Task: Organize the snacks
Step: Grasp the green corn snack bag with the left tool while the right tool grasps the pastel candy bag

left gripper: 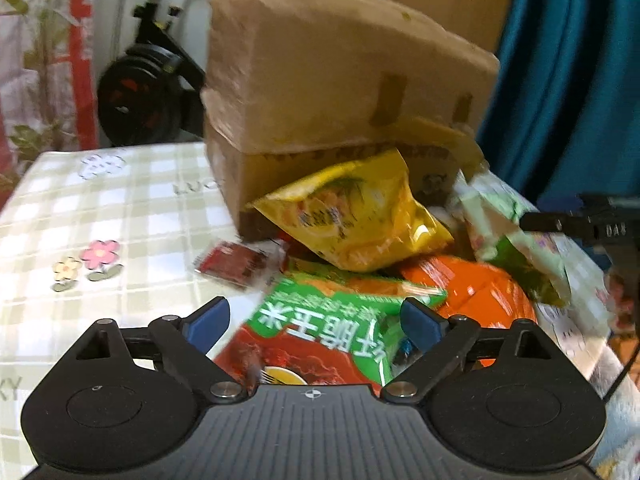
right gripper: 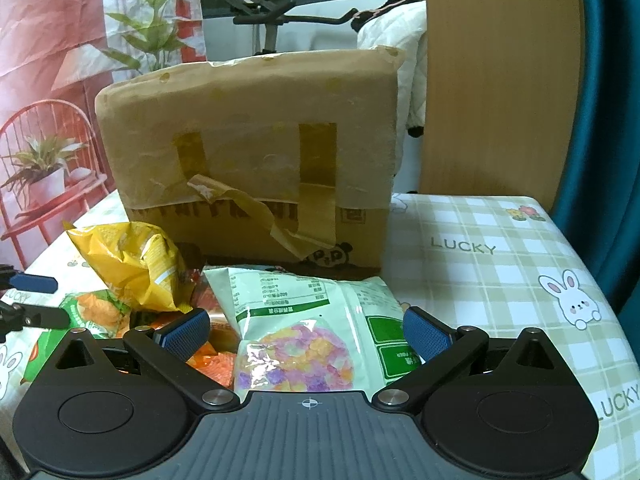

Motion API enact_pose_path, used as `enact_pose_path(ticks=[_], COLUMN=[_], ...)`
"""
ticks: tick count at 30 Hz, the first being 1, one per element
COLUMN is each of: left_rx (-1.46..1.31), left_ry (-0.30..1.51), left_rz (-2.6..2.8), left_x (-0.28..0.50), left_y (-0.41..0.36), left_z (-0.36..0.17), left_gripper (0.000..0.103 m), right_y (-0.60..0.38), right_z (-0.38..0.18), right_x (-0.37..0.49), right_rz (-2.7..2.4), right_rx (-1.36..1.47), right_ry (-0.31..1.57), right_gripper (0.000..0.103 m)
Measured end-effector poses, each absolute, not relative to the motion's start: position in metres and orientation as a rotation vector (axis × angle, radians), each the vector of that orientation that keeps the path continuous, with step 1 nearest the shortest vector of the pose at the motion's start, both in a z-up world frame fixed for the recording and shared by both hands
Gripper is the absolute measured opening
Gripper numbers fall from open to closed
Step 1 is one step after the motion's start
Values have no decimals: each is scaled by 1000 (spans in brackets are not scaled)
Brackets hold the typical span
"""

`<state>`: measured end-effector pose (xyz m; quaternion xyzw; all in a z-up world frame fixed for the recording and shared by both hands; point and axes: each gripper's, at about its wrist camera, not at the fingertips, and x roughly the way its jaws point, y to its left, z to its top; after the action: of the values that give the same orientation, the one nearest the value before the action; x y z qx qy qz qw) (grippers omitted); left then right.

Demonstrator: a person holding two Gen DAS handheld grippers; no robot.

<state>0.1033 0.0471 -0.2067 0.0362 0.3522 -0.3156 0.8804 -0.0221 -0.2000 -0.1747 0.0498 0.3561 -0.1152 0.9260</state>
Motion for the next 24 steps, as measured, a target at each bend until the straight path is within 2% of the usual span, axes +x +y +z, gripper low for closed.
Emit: enact_pose_path(ticks=[4,11,16,24], left_rx=[157,49,16,-85], left_ry=[759,803,803,781], left_rz=[-666,-639,-586,-501], left_x=[106,117,106,75], left_y=[38,42,43,52], left_z=[-221,-232,-232,-228], left_gripper=[95,96,89,88], right_y=[-199,-195,-197,-194], right_z=[-174,-177,-181,-187], right_x=[-19,-17,-15,-15], right_rz=[-234,-233,-226,-219], right_rx=[93,70,68,23], right_ry=[734,759,786,799], right_gripper=[102,102,102,102])
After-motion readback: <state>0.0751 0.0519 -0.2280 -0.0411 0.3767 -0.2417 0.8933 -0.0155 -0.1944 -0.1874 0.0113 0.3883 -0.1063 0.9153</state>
